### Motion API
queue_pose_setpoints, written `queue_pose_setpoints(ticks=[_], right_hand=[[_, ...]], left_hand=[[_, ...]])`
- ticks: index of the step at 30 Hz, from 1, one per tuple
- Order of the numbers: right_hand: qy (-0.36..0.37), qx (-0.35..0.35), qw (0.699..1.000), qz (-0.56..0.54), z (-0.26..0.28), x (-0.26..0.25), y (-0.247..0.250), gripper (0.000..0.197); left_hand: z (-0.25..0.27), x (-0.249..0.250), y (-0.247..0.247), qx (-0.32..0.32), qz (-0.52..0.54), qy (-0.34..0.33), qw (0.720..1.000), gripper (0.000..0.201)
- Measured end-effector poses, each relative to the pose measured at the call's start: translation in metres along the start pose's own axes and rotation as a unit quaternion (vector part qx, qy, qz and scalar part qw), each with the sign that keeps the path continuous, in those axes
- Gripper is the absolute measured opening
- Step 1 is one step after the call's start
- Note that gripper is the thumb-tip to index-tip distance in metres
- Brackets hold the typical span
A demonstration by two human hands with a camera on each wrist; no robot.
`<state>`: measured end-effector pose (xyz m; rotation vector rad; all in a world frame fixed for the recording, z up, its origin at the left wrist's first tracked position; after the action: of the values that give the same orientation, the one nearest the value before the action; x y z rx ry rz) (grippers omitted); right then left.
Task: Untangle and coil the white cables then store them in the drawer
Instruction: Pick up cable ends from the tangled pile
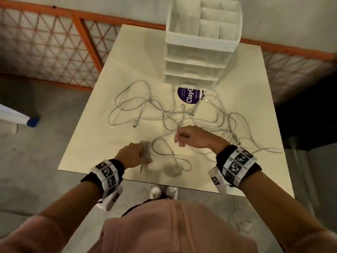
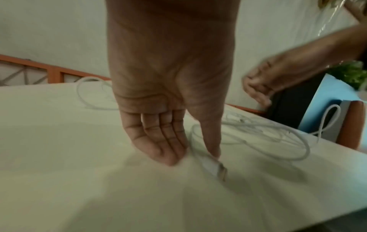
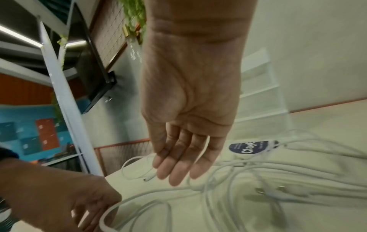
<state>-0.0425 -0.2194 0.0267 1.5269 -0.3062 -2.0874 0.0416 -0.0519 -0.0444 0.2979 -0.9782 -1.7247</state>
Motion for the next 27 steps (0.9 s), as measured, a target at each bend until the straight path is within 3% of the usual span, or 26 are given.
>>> queue_pose_setpoints(ticks=[5, 8, 10, 12, 15, 18, 21, 24, 27], right_hand=[[0.058, 0.019, 0.993, 0.104, -0.050, -0.030, 0.004, 0.021], [0.087, -0.001, 0.989, 0.116, -0.062, -0.040, 0.000, 0.030], [0.088, -0.021, 0.990, 0.110, -0.066, -0.041, -0.001, 0.041], [0.092, -0.029, 0.992, 0.085, -0.068, -0.043, 0.001, 0.036], [0.091, -0.004, 0.996, 0.015, -0.066, -0.043, 0.010, 0.013], [0.078, 0.035, 0.995, -0.055, -0.054, -0.026, 0.022, 0.007], [0.060, 0.031, 0.997, -0.022, -0.036, -0.003, 0.038, 0.016], [0.017, 0.006, 0.998, 0.061, -0.016, 0.027, 0.054, 0.017], [-0.034, -0.020, 0.991, 0.128, 0.005, 0.056, 0.067, 0.019]], left_hand=[[0.001, 0.010, 0.004, -0.024, 0.010, -0.012, 1.000, 0.016], [0.008, 0.017, 0.047, 0.078, 0.124, -0.058, 0.988, 0.013], [0.025, 0.032, 0.088, 0.162, 0.223, -0.134, 0.952, 0.012], [0.041, 0.050, 0.125, 0.209, 0.292, -0.191, 0.914, 0.010], [0.054, 0.076, 0.162, 0.177, 0.409, -0.245, 0.861, 0.016], [0.065, 0.099, 0.183, 0.136, 0.500, -0.293, 0.804, 0.005], [0.073, 0.106, 0.198, 0.185, 0.521, -0.299, 0.778, 0.018], [0.073, 0.103, 0.208, 0.234, 0.528, -0.294, 0.762, 0.017], [0.063, 0.101, 0.211, 0.226, 0.535, -0.278, 0.765, 0.012]])
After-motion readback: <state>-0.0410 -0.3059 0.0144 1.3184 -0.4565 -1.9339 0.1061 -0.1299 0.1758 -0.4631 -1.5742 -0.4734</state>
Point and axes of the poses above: each hand's wrist, its own z-axis away from the middle knuckle, its own y-axis out of the back of the hand, x = y × z, the point moved 8 cm from there along -z, towards the middle knuckle, and after that the axes turned 13 degrees about y, right-handed, at the moved point
